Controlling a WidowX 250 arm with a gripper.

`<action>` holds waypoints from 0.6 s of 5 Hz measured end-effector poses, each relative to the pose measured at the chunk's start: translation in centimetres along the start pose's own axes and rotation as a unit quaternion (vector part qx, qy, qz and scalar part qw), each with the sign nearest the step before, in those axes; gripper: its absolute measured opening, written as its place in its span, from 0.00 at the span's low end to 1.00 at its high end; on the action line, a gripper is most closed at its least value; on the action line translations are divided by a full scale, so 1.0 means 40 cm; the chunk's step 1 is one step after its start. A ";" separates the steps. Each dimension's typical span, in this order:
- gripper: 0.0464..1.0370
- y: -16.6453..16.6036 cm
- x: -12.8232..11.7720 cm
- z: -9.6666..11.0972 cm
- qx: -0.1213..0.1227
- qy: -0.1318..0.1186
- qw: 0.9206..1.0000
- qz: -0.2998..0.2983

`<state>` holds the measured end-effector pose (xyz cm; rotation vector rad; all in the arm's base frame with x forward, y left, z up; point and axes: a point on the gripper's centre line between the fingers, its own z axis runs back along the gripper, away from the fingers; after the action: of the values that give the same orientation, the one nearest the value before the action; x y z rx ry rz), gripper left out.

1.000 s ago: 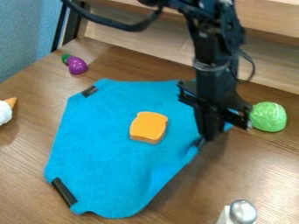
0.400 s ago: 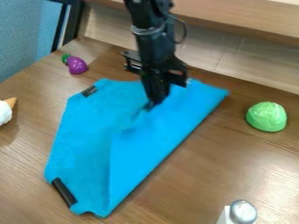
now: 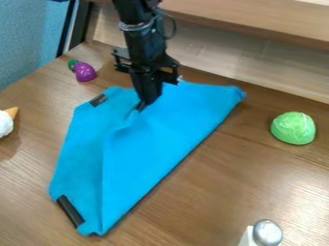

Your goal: Fold the cloth from right to left

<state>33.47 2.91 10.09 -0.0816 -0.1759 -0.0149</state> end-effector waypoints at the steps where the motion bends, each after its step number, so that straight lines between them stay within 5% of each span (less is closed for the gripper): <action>1: 0.01 0.042 -0.002 -0.010 0.008 0.009 1.000 0.007; 3: 0.01 0.098 0.006 -0.019 0.027 0.015 1.000 0.001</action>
<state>33.93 6.75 9.08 -0.0282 -0.1461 -0.0089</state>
